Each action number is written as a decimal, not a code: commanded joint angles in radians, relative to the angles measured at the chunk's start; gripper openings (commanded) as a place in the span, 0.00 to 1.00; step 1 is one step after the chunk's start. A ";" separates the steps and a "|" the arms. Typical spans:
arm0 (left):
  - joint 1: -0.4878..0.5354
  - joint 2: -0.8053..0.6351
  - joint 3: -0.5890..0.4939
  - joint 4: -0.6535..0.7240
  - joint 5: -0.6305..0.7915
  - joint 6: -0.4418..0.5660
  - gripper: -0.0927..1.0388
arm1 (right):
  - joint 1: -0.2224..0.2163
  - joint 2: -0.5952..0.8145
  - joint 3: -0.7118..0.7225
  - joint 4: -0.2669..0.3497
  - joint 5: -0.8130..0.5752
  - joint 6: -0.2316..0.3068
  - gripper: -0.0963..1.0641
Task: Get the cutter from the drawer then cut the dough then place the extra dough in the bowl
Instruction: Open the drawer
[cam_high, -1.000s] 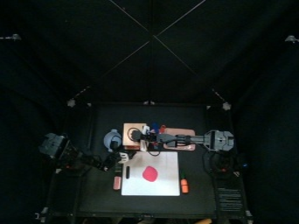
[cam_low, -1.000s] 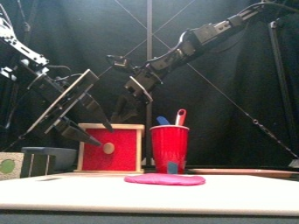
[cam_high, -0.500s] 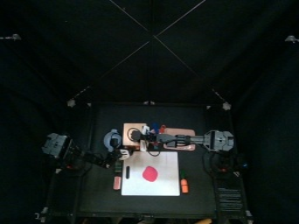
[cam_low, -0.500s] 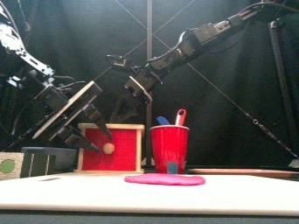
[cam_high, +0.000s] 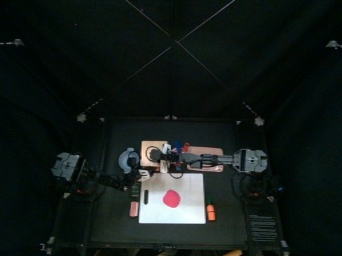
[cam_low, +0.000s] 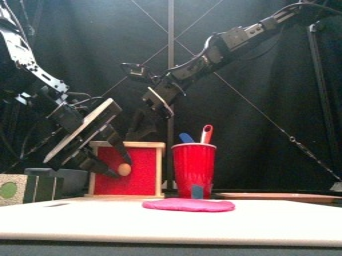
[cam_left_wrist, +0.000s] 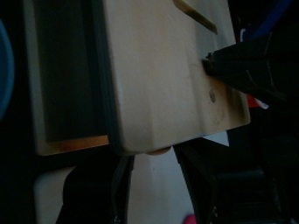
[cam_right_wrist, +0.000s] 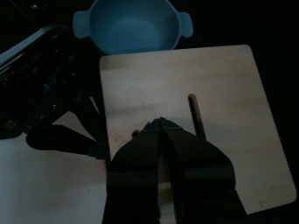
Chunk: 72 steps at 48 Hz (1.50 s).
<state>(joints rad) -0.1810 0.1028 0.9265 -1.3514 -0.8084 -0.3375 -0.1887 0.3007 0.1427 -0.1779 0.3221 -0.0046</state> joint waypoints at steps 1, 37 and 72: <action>0.012 -0.003 -0.020 0.008 -0.005 0.003 0.74 | 0.008 -0.011 -0.011 0.002 0.006 0.002 0.11; 0.012 0.026 -0.021 0.020 0.020 0.003 0.54 | 0.008 -0.009 -0.011 0.002 0.006 0.003 0.11; -0.103 0.017 -0.018 -0.021 0.063 0.000 0.54 | 0.000 -0.005 -0.015 0.000 0.006 0.005 0.11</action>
<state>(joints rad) -0.2608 0.1258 0.9127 -1.3652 -0.7593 -0.3405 -0.1902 0.3068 0.1350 -0.1810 0.3237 -0.0015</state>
